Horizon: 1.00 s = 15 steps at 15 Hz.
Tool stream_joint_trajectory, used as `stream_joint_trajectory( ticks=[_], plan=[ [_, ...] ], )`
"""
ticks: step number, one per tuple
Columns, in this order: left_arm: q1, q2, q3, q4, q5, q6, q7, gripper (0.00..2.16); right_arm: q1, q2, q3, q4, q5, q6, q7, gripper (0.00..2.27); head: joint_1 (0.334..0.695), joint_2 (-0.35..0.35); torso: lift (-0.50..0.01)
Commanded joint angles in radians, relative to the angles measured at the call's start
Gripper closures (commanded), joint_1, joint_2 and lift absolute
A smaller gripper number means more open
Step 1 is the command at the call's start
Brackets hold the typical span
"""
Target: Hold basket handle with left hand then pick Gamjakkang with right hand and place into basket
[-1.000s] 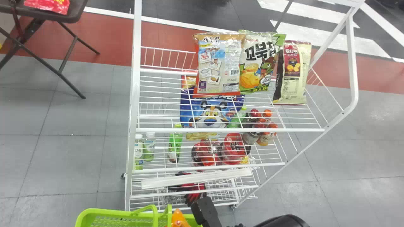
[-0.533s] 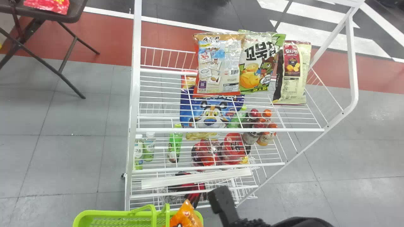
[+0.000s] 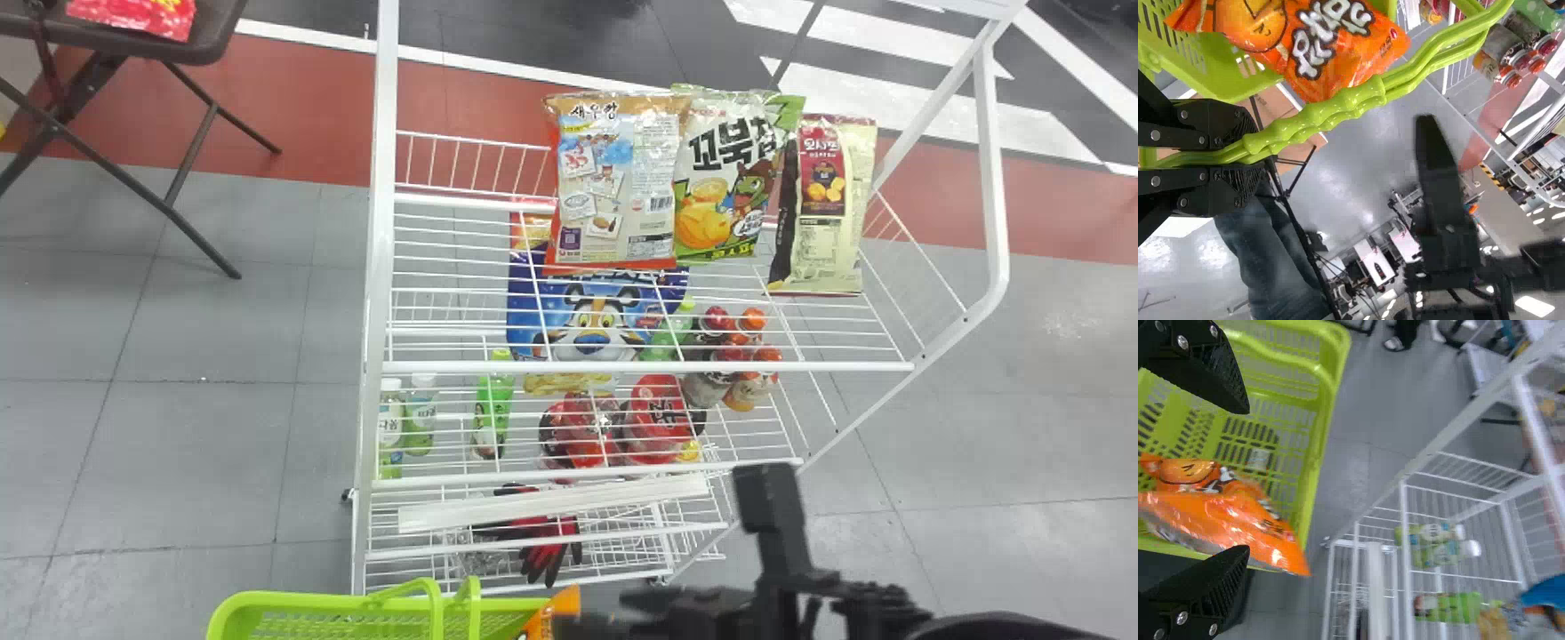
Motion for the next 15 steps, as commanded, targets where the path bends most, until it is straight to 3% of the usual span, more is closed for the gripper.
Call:
stream_joint_trajectory(
  ticks=[1,6,9,15],
  plan=[
    [-0.003,0.0,-0.001,0.003,0.001,0.0,-0.001,2.13,0.023,0.032,-0.063,-0.018,-0.067,-0.334,-0.006,0.08,0.695,-0.35,-0.019],
    [-0.009,0.0,-0.001,0.012,0.002,-0.009,-0.006,2.13,0.02,0.068,-0.009,0.132,-0.035,-1.04,-0.069,0.08,0.695,-0.35,-0.019],
    [-0.018,0.002,-0.001,0.024,0.007,-0.012,-0.007,2.13,0.038,0.091,0.048,0.239,0.016,-1.34,-0.122,0.08,0.695,-0.35,-0.019],
    [-0.026,0.006,-0.001,0.032,0.013,-0.009,-0.012,2.13,0.077,0.114,0.084,0.244,0.059,-1.337,-0.242,0.08,0.695,-0.35,-0.019]
  ],
)
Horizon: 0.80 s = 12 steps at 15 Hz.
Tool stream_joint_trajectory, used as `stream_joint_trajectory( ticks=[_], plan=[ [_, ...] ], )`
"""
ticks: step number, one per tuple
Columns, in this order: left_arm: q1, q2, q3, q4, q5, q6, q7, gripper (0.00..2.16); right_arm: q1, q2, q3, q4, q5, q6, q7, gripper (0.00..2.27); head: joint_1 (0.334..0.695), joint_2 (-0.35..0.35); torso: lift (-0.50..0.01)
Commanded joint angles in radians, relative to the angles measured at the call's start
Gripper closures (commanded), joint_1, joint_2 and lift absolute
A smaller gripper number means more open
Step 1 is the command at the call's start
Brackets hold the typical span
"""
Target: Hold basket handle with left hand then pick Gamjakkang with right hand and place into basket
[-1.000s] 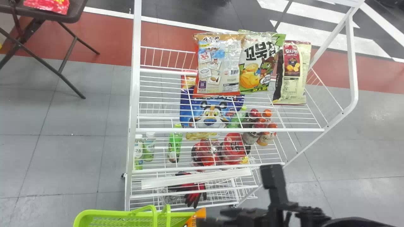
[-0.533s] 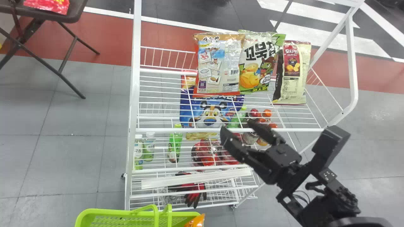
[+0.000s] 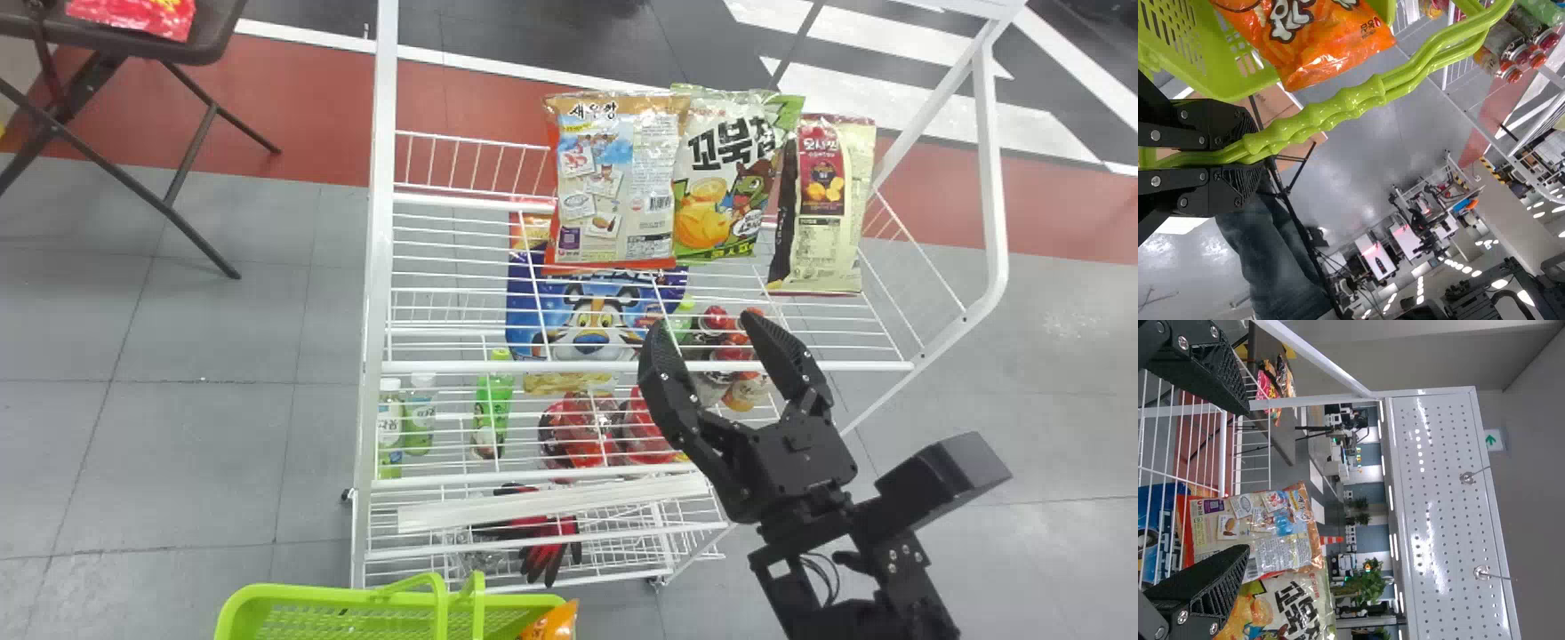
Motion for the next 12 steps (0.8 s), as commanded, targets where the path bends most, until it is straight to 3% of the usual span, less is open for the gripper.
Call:
stream_joint_trajectory(
  ticks=[1,12],
  plan=[
    [0.003,0.004,0.0,-0.001,0.005,-0.001,0.0,2.13,0.006,0.007,0.007,-0.015,0.009,0.055,-0.025,0.08,0.695,-0.35,-0.019],
    [0.006,0.006,0.0,-0.006,0.006,-0.008,-0.006,2.13,0.01,0.015,0.017,-0.044,0.016,0.101,-0.042,0.08,0.695,-0.35,-0.019]
  ],
)
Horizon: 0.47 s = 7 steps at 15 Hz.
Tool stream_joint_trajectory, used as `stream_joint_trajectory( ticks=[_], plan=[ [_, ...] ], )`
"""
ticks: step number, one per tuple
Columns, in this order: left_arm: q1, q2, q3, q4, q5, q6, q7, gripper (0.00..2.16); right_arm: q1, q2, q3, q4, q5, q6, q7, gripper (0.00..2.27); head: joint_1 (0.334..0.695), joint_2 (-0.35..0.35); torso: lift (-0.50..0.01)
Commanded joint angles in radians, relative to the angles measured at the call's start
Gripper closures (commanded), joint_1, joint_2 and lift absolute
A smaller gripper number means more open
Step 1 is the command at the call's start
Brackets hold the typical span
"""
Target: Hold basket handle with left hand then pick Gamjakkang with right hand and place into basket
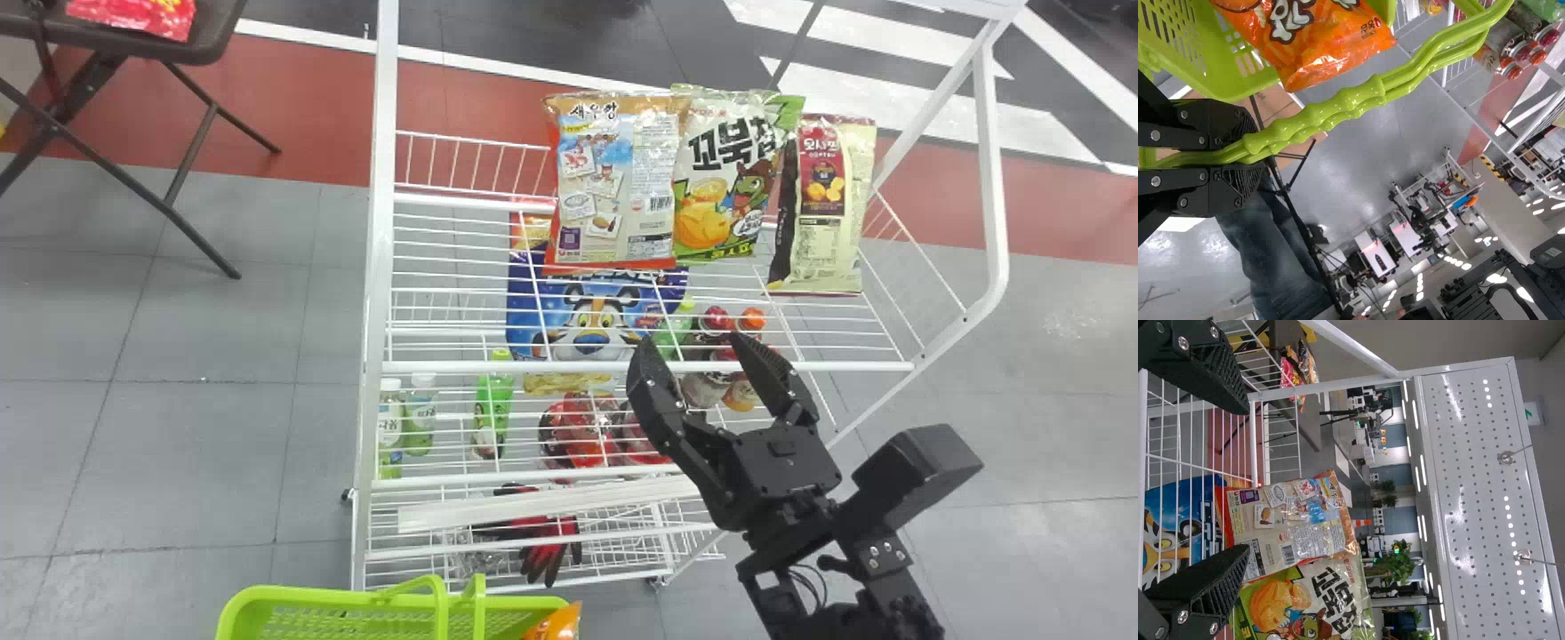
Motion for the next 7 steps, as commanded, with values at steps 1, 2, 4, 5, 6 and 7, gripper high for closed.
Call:
stream_joint_trajectory(
  ticks=[1,2,4,5,6,7],
  plan=[
    [0.0,0.0,0.0,0.0,0.0,-0.001,0.0,2.13,-0.001,0.0,0.001,-0.002,0.001,0.0,0.0,0.08,0.695,-0.35,-0.019],
    [0.0,0.0,0.0,0.0,0.0,-0.001,0.0,2.13,-0.001,0.0,0.001,-0.002,0.004,0.0,0.0,0.08,0.695,-0.35,-0.019],
    [0.0,0.0,0.002,0.0,0.002,-0.001,0.0,2.13,-0.003,0.0,0.003,-0.002,0.003,0.004,0.0,0.08,0.695,-0.35,-0.019],
    [0.0,0.0,0.002,0.0,0.002,-0.001,-0.002,2.13,-0.003,0.0,0.003,-0.003,0.003,0.007,0.0,0.08,0.695,-0.35,-0.019],
    [0.0,0.0,0.002,0.0,0.002,-0.001,-0.002,2.13,-0.003,0.0,0.003,-0.003,0.003,0.007,0.0,0.08,0.695,-0.35,-0.019],
    [0.0,0.0,0.002,0.0,0.002,-0.001,-0.002,2.13,-0.003,0.0,0.003,-0.003,0.003,0.007,0.0,0.08,0.695,-0.35,-0.019]
  ],
)
